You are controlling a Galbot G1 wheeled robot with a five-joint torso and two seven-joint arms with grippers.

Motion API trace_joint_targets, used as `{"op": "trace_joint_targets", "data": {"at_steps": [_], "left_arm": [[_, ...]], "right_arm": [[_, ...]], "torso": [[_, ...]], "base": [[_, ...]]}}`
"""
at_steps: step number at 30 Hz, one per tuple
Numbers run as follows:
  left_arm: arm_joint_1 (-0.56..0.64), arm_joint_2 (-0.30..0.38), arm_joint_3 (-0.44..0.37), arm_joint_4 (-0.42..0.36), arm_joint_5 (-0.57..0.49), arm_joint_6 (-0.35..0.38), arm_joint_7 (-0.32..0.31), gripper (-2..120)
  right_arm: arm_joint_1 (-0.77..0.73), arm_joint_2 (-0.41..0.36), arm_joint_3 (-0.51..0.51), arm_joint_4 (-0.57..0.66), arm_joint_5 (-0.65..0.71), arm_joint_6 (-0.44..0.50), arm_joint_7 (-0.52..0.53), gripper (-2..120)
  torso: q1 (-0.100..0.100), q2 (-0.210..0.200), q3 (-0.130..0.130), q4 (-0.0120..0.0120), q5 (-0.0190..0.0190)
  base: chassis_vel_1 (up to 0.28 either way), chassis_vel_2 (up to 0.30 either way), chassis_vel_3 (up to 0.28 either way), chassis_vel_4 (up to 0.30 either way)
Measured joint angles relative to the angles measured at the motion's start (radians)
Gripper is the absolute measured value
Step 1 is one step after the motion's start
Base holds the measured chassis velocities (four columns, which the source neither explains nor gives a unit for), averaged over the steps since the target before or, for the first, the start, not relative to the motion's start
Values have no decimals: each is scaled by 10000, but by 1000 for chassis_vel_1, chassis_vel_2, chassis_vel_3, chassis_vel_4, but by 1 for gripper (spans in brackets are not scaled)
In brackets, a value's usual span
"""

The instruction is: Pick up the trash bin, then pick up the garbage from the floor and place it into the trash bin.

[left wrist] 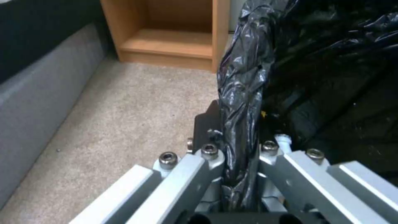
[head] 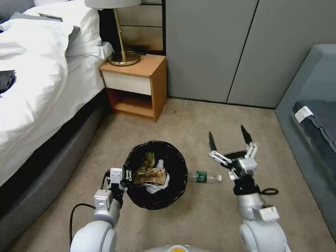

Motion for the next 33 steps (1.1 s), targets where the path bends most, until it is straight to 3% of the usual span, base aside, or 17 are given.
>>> {"op": "trace_joint_targets", "data": {"at_steps": [7,13,16,22,23,25,33], "left_arm": [[12,-6,-35,-80,-12,-9,8,0],[29,-28,-31,-124,-11,-10,12,0],[49,-39,-36,-163,-7,-12,14,0],[84,-85,-49,-193,45,-37,17,0],[84,-85,-49,-193,45,-37,17,0],[107,-102,-51,-201,101,-52,19,0],[149,-179,-57,-218,201,-59,22,0]], "right_arm": [[-247,127,304,-346,169,214,-49,100],[292,-150,627,-644,422,-166,-436,100],[715,-499,811,-983,452,-455,-930,100],[1913,-1710,794,-2436,-279,-710,-3266,100],[1913,-1710,794,-2436,-279,-710,-3266,100],[2409,-2156,486,-3169,-862,-588,-4065,100],[3616,-3025,-691,-5600,-1936,-281,-5086,100]], "torso": [[0,0,0,-1,0],[0,0,0,-1,0],[0,0,0,0,0],[0,0,0,0,1],[0,0,0,0,1],[0,0,0,1,-1],[0,0,1,-1,3]], "base": [[0,0,0,0],[0,0,0,0],[0,0,0,0],[0,0,0,0],[0,0,0,0],[0,0,0,0],[0,0,0,0]]}}
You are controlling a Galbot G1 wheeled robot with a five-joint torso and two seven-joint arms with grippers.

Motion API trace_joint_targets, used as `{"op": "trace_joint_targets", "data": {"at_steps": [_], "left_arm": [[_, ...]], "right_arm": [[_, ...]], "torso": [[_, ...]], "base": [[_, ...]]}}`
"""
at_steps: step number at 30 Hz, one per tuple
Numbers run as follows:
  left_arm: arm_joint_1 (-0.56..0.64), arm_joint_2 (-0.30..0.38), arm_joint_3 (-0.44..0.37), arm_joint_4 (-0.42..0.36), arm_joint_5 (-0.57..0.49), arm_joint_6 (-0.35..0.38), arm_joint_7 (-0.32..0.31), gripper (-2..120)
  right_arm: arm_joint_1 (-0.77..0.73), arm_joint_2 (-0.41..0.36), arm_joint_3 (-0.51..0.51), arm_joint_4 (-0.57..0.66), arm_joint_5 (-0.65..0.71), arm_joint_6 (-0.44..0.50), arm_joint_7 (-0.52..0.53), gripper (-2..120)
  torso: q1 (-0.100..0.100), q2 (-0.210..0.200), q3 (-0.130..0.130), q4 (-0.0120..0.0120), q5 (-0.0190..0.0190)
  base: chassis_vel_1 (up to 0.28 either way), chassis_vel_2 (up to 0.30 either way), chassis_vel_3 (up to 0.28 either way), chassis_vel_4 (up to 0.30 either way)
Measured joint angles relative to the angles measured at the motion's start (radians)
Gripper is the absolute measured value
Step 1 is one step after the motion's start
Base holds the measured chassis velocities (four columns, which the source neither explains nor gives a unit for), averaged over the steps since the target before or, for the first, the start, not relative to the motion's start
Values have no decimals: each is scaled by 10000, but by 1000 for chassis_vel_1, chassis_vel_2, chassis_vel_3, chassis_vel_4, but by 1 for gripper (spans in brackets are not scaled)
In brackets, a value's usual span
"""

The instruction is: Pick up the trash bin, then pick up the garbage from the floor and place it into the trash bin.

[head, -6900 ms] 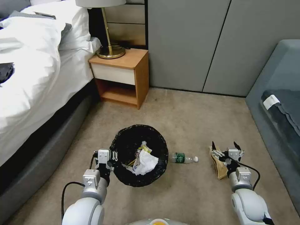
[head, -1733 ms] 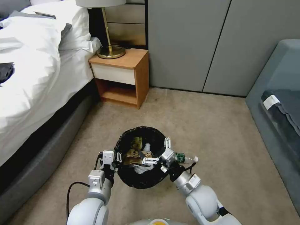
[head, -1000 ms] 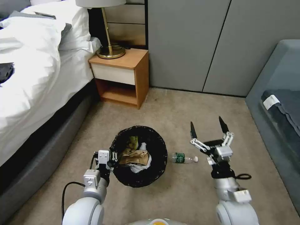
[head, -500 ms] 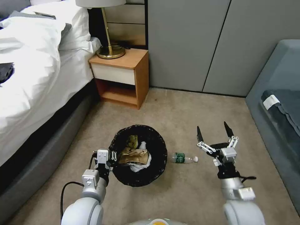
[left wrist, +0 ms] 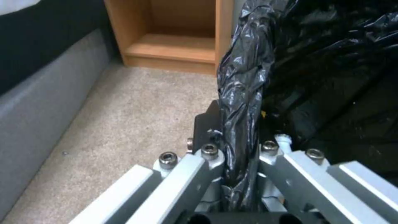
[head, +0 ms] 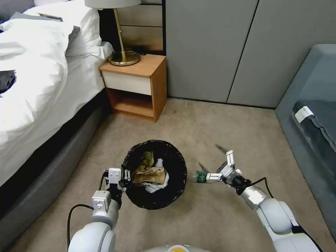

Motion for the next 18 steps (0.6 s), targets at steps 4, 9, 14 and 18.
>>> {"op": "trace_joint_targets", "data": {"at_steps": [4,9,14,18], "left_arm": [[32,-46,16,-8,57,0,3,0],[59,-74,-31,5,82,0,3,0],[69,-92,-24,59,120,0,2,0],[108,-87,-40,74,132,0,-3,0]], "right_arm": [[862,-93,-542,-1408,-442,310,-523,100],[1840,300,-813,-3062,-1007,648,-997,100],[2386,665,-880,-4327,-1396,775,-1144,100],[2836,901,-786,-5249,-1696,815,-1084,100]], "torso": [[0,0,0,1,-2],[0,0,0,3,-2],[0,0,1,1,-3],[0,0,0,1,-4]], "base": [[0,0,0,0],[0,0,0,0],[0,0,0,0],[0,0,0,0]]}}
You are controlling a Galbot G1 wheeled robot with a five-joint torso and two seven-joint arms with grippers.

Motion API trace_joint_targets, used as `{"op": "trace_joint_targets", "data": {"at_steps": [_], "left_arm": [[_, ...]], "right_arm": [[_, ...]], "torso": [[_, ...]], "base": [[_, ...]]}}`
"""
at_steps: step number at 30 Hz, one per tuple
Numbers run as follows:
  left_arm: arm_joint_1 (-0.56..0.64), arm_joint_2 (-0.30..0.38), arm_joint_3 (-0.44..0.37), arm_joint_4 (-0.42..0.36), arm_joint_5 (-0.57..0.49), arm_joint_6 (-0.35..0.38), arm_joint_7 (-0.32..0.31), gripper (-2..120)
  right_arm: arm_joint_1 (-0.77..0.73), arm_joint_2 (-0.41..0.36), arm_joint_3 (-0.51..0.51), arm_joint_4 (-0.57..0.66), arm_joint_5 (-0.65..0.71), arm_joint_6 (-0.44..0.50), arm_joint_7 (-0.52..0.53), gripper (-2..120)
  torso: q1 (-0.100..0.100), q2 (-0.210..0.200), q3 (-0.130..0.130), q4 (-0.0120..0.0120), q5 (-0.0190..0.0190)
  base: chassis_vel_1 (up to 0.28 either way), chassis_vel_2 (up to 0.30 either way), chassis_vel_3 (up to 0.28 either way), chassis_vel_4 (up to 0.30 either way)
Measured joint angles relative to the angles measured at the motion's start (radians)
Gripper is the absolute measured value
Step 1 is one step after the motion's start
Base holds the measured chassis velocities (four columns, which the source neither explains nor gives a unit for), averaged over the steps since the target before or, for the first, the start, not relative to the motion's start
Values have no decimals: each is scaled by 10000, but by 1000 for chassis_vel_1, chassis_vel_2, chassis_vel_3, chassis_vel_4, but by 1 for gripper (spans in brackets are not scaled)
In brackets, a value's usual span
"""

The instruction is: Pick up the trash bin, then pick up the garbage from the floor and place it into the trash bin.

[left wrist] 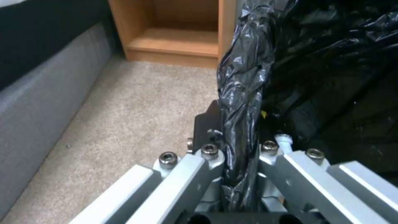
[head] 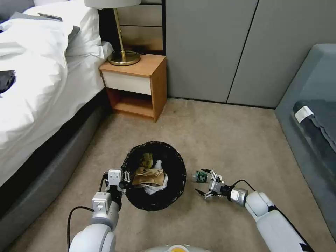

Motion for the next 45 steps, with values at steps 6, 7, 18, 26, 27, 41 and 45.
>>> {"op": "trace_joint_targets", "data": {"at_steps": [6,7,18,26,27,41,45], "left_arm": [[76,6,14,-20,47,0,-11,0],[91,7,19,-34,63,0,-14,0],[178,8,71,-102,165,3,-40,0],[236,-19,129,-101,233,5,-47,0],[248,-23,117,-101,233,5,-47,0],[214,-36,95,-32,215,-5,-57,0],[174,-35,141,-10,208,-9,-59,0]], "right_arm": [[452,164,111,-849,-223,9,167,100],[593,227,182,-1115,-314,23,219,100],[1378,393,456,-2428,-478,35,404,100],[2068,653,364,-3394,-549,83,420,97],[2133,700,346,-3531,-552,90,415,92],[1920,951,497,-3763,-286,74,460,39],[1776,912,567,-3669,-259,84,462,32]], "torso": [[0,0,0,-1,-1],[0,0,0,1,-1],[0,0,0,0,0],[0,0,0,2,0],[0,0,0,1,0],[-1,0,-1,1,0],[-1,0,-1,2,0]], "base": [[0,0,0,0],[0,0,0,0],[0,0,0,0],[0,0,0,0],[0,0,0,0],[0,0,0,0],[0,0,0,0]]}}
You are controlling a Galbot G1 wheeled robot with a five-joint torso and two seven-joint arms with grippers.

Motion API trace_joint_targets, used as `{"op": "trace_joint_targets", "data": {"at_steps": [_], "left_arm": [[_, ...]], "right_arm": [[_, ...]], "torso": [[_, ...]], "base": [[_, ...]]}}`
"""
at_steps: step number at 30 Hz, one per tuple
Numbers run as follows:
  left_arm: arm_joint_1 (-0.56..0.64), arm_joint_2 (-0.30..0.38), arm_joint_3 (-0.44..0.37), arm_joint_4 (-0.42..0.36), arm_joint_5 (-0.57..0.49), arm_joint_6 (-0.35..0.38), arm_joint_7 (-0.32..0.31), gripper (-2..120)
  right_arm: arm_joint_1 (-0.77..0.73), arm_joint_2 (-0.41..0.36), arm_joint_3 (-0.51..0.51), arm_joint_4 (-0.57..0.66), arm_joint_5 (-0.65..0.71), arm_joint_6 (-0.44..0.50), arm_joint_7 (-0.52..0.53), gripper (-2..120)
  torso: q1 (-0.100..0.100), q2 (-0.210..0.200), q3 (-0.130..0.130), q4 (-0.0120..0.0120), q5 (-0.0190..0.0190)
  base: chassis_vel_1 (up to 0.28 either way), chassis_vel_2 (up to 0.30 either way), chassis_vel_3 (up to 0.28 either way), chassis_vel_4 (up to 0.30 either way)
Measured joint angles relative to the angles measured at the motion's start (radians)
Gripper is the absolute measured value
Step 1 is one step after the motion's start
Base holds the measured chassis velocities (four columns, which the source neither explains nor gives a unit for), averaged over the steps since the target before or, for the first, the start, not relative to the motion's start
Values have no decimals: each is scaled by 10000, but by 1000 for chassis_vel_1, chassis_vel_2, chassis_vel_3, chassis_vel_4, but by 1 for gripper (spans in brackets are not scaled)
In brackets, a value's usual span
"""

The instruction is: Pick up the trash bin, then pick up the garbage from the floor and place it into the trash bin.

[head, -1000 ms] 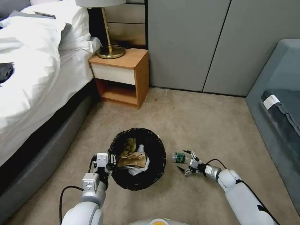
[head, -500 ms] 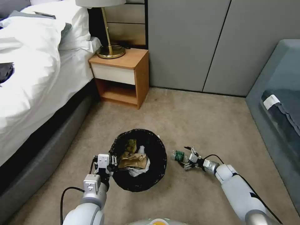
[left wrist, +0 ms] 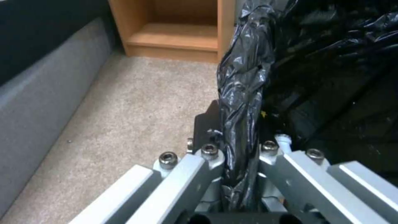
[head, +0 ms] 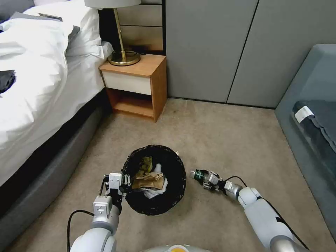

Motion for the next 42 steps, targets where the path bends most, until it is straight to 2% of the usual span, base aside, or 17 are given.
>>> {"op": "trace_joint_targets", "data": {"at_steps": [4,8,10,11,12,13,14,16,17,18,22,23,24,30,36,40,42], "left_arm": [[-55,7,51,35,-20,-2,0,0],[-91,12,68,47,-34,-4,0,0],[-116,16,73,72,-48,-6,0,0],[-140,23,75,105,-64,-8,0,0],[-140,23,75,105,-64,-8,0,0],[-157,28,74,134,-71,-9,0,0],[-157,28,74,134,-71,-9,0,0],[-204,45,77,179,-76,-10,1,0],[-222,51,87,182,-77,-10,2,0],[-222,51,87,182,-77,-10,2,0],[-258,86,98,216,-90,-10,14,0],[-258,86,98,216,-90,-10,14,0],[-256,90,99,221,-96,-10,14,0],[-278,93,159,249,-99,-10,19,0],[-287,89,191,255,-79,-1,22,0],[-288,86,201,247,-65,13,22,0],[-296,75,244,224,-48,26,23,0]], "right_arm": [[-227,-126,110,218,93,11,0,22],[-376,-202,283,465,345,11,-3,19],[-636,-253,298,999,1164,-44,45,19],[-986,-332,74,1787,2471,-246,198,19],[-986,-332,74,1787,2471,-246,198,19],[-1342,-404,-161,2631,3565,-533,400,19],[-1342,-404,-161,2631,3565,-533,400,19],[-2136,-535,-407,4914,5288,-1153,800,19],[-2333,-543,-412,5675,5607,-1179,894,19],[-2333,-543,-412,5675,5607,-1179,894,19],[-2963,-512,-302,8696,6195,-1173,1662,19],[-2963,-512,-302,8696,6195,-1173,1662,19],[-3082,-517,-322,9414,6372,-1229,1912,19],[-3689,-592,-1078,12518,7016,-1535,3088,19],[-4488,-719,-2291,13795,6792,-1697,3399,19],[-4774,-770,-2980,13798,6349,-1682,3424,19],[-4889,-741,-3524,13343,5877,-1545,3441,19]], "torso": [[0,0,0,-2,0],[1,0,1,-2,1],[1,0,1,-4,1],[1,0,1,-3,0],[1,0,1,-3,0],[0,0,1,-3,0],[0,0,1,-3,0],[1,0,1,-3,1],[1,0,0,-3,-1],[1,0,0,-3,-1],[0,0,0,-1,-2],[0,0,0,-1,-2],[1,-1,1,-2,-2],[1,0,0,0,-2],[1,0,0,-3,-3],[1,-1,0,-1,-2],[0,0,0,-3,-1]], "base": [[0,0,0,0],[0,0,0,0],[0,0,0,0],[0,0,0,0],[0,0,0,0],[0,0,0,0],[0,0,0,0],[0,0,0,0],[0,0,0,0],[0,0,0,0],[0,0,0,0],[0,0,0,0],[0,0,0,0],[0,0,0,0],[0,0,0,0],[0,0,0,0],[0,0,0,0]]}}
